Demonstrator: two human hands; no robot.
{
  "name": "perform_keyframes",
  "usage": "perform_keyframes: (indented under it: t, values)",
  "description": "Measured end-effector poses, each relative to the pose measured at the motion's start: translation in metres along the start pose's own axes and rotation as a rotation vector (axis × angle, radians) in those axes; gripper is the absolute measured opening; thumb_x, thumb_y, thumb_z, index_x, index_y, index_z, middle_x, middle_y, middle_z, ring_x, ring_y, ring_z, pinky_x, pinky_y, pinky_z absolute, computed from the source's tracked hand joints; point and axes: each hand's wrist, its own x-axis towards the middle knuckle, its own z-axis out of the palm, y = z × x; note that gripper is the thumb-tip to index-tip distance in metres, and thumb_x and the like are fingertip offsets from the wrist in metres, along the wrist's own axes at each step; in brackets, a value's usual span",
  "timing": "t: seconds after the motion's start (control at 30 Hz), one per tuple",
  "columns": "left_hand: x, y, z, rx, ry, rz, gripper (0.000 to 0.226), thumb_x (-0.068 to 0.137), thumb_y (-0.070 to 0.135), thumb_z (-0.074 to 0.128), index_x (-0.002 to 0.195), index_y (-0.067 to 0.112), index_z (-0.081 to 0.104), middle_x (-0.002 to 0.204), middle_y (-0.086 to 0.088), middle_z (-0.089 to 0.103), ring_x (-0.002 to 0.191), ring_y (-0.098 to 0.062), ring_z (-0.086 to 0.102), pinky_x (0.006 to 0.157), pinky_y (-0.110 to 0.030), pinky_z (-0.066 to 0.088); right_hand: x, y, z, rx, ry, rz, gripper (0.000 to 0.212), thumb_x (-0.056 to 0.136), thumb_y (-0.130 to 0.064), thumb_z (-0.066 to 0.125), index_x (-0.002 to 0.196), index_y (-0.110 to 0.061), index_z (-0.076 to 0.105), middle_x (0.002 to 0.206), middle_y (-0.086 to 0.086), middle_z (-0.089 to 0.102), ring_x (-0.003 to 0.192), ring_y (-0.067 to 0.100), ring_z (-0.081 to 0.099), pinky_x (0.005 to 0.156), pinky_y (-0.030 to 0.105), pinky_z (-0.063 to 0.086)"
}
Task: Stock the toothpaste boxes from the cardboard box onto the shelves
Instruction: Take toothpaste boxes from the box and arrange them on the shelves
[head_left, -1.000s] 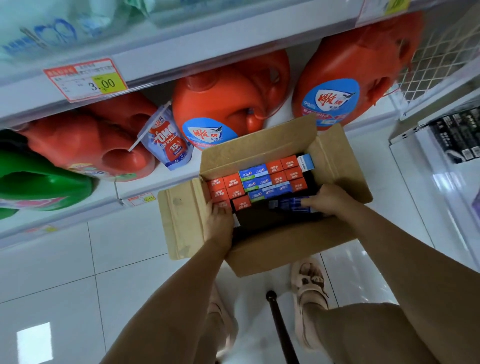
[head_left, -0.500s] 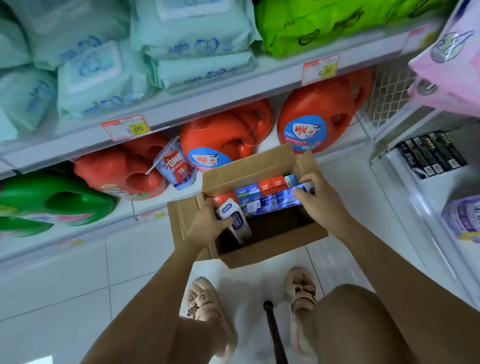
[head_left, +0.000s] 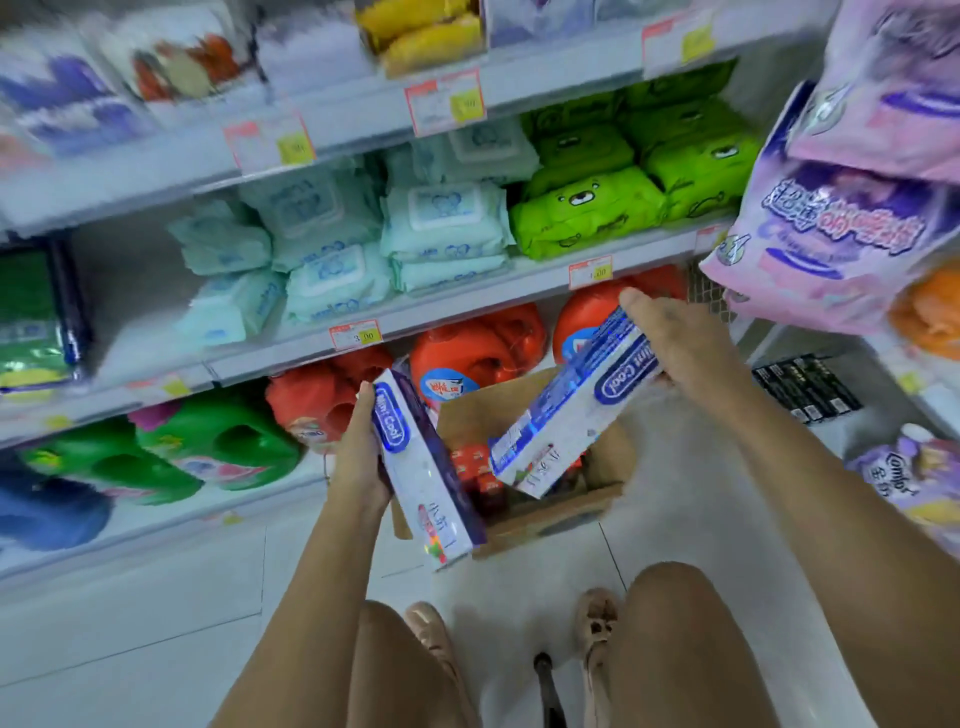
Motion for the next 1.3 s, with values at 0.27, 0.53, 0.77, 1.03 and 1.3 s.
perform_keyframes:
  t: [0.27,0.53,0.77,1.03,1.3]
  values:
    - [-0.058,0.022,0.044,0.572,0.033,0.183,0.046,0.086,0.055,0.058,0.090,0.011,0.070,0.076,-0.007,0.074,0.067,-0.022,0.069,0.072,-0.036,0.055,-0.040,-0.045,-0.029,-0.438,-0.348,-0.112,0.068,0.077,-0.074,0.044,0.056,-0.010,0.042,0.053,0.011,0.043,0.048,0.022,0.041,0.052,0.032,0.027]
    - [-0.101,0.035,0.069,0.689,-0.085,0.248,0.037,0.088,0.034,0.062,0.101,0.001,0.056,0.081,-0.015,0.067,0.065,-0.024,0.062,0.068,-0.037,0.047,-0.054,-0.057,-0.038,-0.196,-0.522,-0.097,0.067,0.061,-0.076,0.061,0.071,-0.010,0.054,0.057,0.012,0.060,0.050,0.022,0.047,0.051,0.026,0.034]
    - [-0.126,0.036,0.072,0.545,-0.213,0.246,0.023,0.097,0.027,0.051,0.106,0.008,0.060,0.095,-0.017,0.070,0.077,-0.026,0.065,0.075,-0.037,0.050,-0.060,-0.062,-0.039,-0.003,-0.464,-0.127,0.080,0.045,-0.087,0.061,0.069,-0.011,0.054,0.065,0.016,0.052,0.061,0.022,0.049,0.064,0.036,0.039]
    - [-0.125,0.029,0.086,0.579,-0.065,0.204,0.038,0.095,0.044,0.050,0.123,0.019,0.053,0.111,-0.010,0.069,0.098,-0.029,0.067,0.092,-0.051,0.051,-0.071,-0.058,-0.051,0.107,-0.585,-0.041,0.049,0.082,-0.055,0.061,0.087,-0.007,0.068,0.083,0.006,0.075,0.081,0.022,0.073,0.073,0.032,0.059]
    - [-0.130,0.009,0.108,0.747,-0.082,0.111,0.040,0.094,0.047,0.047,0.111,0.012,0.054,0.110,-0.013,0.068,0.096,-0.029,0.068,0.094,-0.050,0.050,-0.077,-0.059,-0.027,0.155,-0.455,0.024,0.055,0.074,-0.069,0.061,0.072,-0.015,0.066,0.069,0.002,0.069,0.062,0.016,0.062,0.058,0.026,0.045]
